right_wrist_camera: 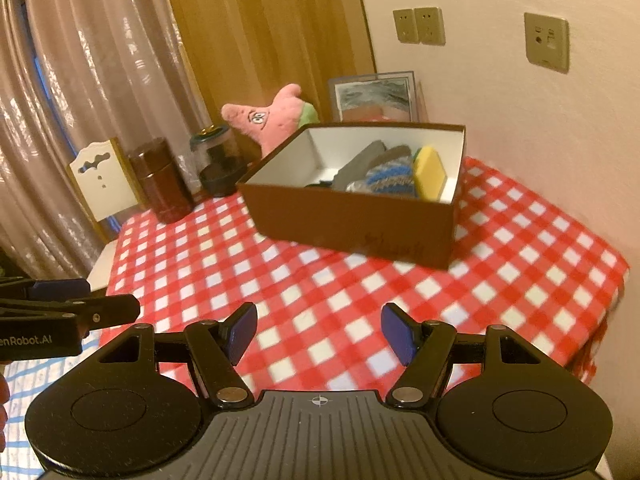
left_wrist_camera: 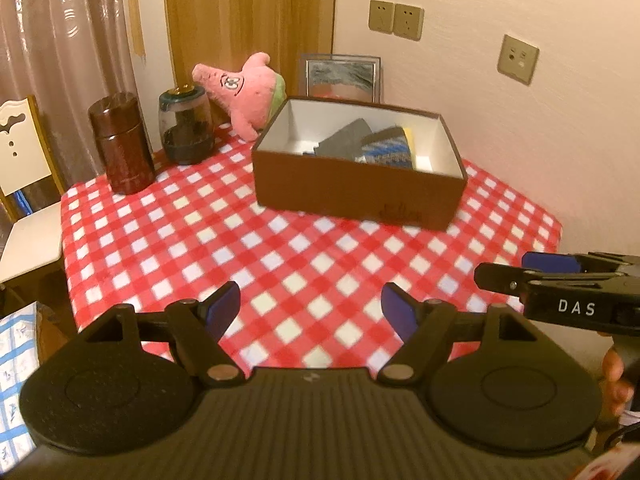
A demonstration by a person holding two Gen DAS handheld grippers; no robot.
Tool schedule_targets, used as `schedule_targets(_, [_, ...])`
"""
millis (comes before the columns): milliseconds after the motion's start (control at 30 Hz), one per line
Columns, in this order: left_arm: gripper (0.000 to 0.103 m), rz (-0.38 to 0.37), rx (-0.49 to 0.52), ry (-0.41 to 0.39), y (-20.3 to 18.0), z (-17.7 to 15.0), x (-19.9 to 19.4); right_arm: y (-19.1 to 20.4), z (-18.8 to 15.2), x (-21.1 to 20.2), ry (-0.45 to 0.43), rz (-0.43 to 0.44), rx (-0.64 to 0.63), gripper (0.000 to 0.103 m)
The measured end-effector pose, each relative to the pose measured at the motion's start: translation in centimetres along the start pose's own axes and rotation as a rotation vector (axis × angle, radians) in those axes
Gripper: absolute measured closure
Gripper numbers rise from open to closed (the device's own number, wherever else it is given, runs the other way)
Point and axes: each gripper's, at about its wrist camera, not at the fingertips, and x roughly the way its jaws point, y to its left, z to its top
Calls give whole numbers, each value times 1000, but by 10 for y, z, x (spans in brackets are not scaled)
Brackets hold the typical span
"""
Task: Organize soft objects
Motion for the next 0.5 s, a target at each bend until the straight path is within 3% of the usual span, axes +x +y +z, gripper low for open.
schedule_targets(500, [28,-22,37,13,36,-100,-91,90,-98,-78,2,-50,31,34])
